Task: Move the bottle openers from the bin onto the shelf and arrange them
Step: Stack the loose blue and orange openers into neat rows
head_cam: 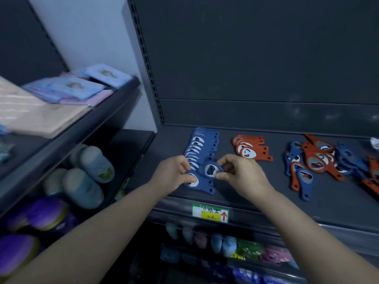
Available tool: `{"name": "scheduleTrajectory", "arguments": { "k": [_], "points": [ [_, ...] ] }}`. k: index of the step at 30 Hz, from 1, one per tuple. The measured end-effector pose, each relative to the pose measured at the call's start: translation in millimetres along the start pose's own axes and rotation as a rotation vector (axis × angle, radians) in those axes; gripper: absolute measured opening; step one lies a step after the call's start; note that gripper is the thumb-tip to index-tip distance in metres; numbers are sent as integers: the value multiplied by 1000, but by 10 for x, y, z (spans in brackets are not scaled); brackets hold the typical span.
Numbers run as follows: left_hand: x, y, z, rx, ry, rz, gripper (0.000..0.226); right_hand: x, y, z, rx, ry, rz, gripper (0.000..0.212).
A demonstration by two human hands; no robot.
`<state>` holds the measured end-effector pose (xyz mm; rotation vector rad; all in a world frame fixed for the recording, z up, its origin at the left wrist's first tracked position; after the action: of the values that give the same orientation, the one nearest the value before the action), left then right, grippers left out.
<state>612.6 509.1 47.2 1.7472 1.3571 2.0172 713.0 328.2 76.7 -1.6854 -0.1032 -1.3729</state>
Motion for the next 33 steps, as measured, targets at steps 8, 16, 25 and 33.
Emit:
{"name": "scheduleTrajectory", "arguments": {
  "k": [8,16,25,33],
  "points": [
    [123,-83,119,-151,89,110,26,-394,-293,-23,17,-102,-90,23],
    [378,-77,211,-142,250,95,13,-583,-472,-4,63,24,-308,34],
    [-53,564,418,-243,104,55,14,-143,-122,-90,-29,200,-400,27],
    [-983,1344,695,-292,-140,255,60,404,789,-149,-204,260,-628,36]
  ]
}}
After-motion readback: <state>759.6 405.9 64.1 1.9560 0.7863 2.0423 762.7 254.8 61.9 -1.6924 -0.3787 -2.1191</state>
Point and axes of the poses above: each hand's wrist, its own z-axis towards the middle knuckle, its own x-axis out of the back of the hand, y = z × x, the point moved 5 cm from there along z, towards the middle knuckle
